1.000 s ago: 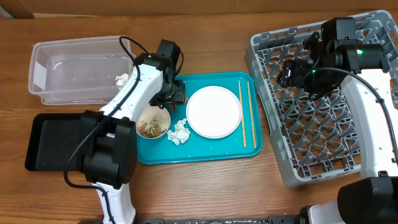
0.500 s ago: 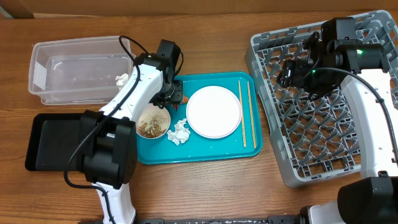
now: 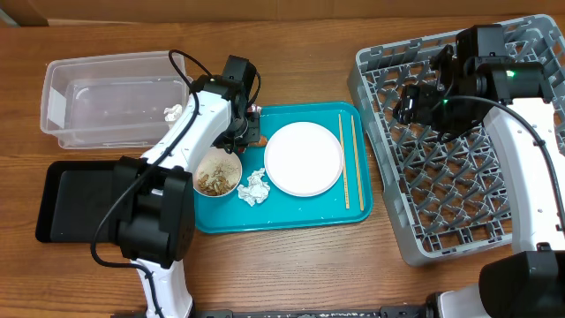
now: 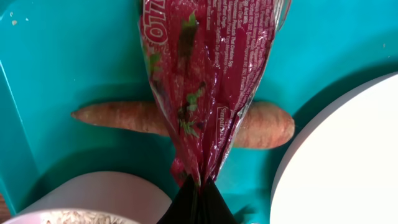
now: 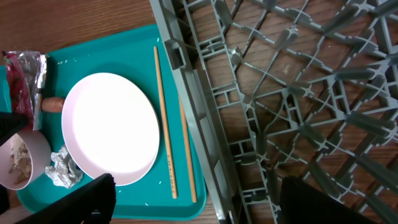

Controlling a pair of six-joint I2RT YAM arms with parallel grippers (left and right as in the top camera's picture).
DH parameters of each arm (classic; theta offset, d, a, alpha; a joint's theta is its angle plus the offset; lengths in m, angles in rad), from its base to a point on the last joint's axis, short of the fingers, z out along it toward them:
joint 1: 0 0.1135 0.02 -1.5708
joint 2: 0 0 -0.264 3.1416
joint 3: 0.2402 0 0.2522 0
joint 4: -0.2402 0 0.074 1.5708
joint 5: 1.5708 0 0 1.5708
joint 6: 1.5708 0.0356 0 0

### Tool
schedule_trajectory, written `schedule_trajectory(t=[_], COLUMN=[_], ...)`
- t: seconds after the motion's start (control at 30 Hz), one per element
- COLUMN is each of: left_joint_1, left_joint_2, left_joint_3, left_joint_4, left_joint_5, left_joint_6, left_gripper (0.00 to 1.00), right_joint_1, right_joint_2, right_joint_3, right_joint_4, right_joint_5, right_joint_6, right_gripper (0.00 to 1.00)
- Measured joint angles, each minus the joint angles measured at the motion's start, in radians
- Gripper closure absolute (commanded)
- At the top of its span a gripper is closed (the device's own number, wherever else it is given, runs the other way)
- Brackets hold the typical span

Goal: Sort waste into correct bins and load items into the dishwasher
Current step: 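Grasp the red snack wrapper on the tray with the left gripper, then drop the red wrapper into the clear plastic bin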

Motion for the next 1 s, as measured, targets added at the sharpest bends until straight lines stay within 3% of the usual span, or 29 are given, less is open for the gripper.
schedule_trajectory(t=[0.33, 0.63, 0.7, 0.73, 0.8, 1.0], left_joint_1=[0.069, 0.297, 0.352, 0.373, 0.408, 0.43], left_joint_2=[-0.015, -0.119, -0.114, -0.11, -0.104, -0.099], left_joint_3=[0.218, 0.315, 0.315, 0.315, 0.315, 0.315], left_joint_4=[-0.154, -0.146, -0.147, -0.146, -0.142, -0.14], left_joint_5=[-0.104, -0.164, -0.17, -0.172, -0.171, -0.111], left_joint_6=[0.001, 0.002, 0.005, 0.005, 0.0, 0.008], left_gripper=[0.96, 0.94, 0.66, 0.45, 0.28, 0.27], right_joint_1=[0.0, 0.0, 0.0, 0.0, 0.0, 0.0], right_joint_2=[0.0, 0.0, 0.0, 0.0, 0.0, 0.0], right_joint_3=[0.0, 0.0, 0.0, 0.0, 0.0, 0.0], right_joint_4=[0.0, 0.0, 0.0, 0.0, 0.0, 0.0], right_joint_5=[0.0, 0.002, 0.002, 0.001, 0.002, 0.002], right_joint_6=[0.0, 0.0, 0.0, 0.0, 0.0, 0.0], right_gripper=[0.14, 0.14, 0.14, 0.14, 0.14, 0.14])
